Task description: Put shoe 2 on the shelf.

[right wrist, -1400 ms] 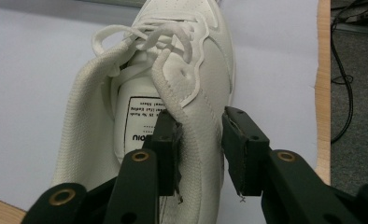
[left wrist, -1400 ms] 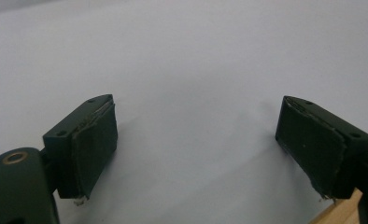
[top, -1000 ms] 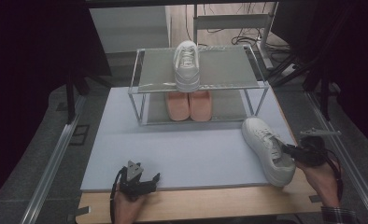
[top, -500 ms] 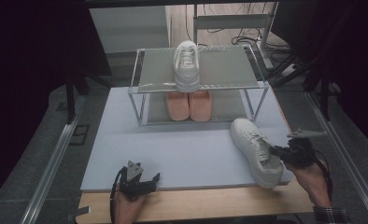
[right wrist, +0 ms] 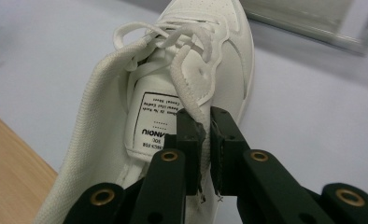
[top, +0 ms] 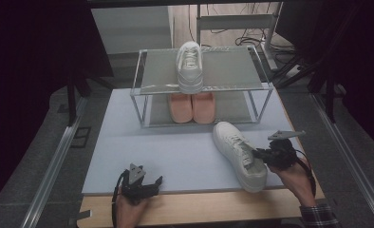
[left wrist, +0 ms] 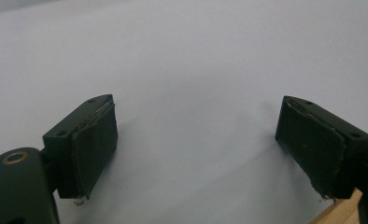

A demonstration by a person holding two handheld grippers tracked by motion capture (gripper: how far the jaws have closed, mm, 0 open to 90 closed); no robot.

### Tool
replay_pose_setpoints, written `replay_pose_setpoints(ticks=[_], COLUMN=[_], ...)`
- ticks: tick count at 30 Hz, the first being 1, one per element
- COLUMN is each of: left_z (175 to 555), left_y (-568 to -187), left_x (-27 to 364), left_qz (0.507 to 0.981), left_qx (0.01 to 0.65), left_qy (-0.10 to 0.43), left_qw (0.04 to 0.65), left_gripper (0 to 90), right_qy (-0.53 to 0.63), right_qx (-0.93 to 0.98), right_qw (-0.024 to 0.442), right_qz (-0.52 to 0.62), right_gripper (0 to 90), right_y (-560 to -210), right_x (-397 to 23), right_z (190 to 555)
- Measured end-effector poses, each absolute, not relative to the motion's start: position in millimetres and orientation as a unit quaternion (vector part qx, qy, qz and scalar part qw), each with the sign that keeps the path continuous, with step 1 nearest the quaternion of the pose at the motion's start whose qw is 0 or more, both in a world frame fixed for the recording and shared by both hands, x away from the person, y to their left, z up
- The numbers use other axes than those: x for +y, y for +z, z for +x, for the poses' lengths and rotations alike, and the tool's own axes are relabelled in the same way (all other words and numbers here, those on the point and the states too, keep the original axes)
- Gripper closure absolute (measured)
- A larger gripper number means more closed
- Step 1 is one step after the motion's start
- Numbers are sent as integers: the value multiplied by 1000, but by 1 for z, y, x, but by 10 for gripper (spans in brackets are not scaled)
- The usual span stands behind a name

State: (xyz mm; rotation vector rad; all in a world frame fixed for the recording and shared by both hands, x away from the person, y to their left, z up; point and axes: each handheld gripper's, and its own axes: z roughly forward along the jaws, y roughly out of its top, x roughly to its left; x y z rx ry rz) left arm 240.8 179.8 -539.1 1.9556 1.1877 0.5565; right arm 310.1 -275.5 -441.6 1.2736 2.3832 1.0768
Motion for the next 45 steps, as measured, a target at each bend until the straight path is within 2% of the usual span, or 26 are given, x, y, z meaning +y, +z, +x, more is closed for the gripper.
replay_pose_setpoints(ticks=[6,11,13,15,19,21,28,41,45], left_z=[241,241,241,241,241,241,241,241,241], left_y=[-539,-539,-539,-539,-539,-539,-539,-539,-539], left_x=[180,180,180,180,180,180,180,180,180], left_qz=[767,767,767,767,768,768,767,767,767], left_qx=[466,466,466,466,465,464,466,466,466], left_qy=[218,218,218,218,219,219,218,218,218], left_qw=[383,384,384,384,383,383,384,384,384], left_gripper=[129,129,129,129,129,129,129,129,129], right_qy=[371,371,382,388,391,396,385,382,387], right_qx=[821,820,815,812,813,815,821,811,808], right_qw=[114,104,96,96,89,78,55,82,95], right_qz=[419,423,425,425,422,416,417,434,434], right_gripper=[823,700,680,709,863,898,900,897,811], right_y=[-443,-440,-437,-433,-425,-425,-435,-432,-424], right_x=[-252,-251,-256,-259,-262,-262,-260,-276,-279], right_z=[314,315,314,311,303,301,307,314,312])
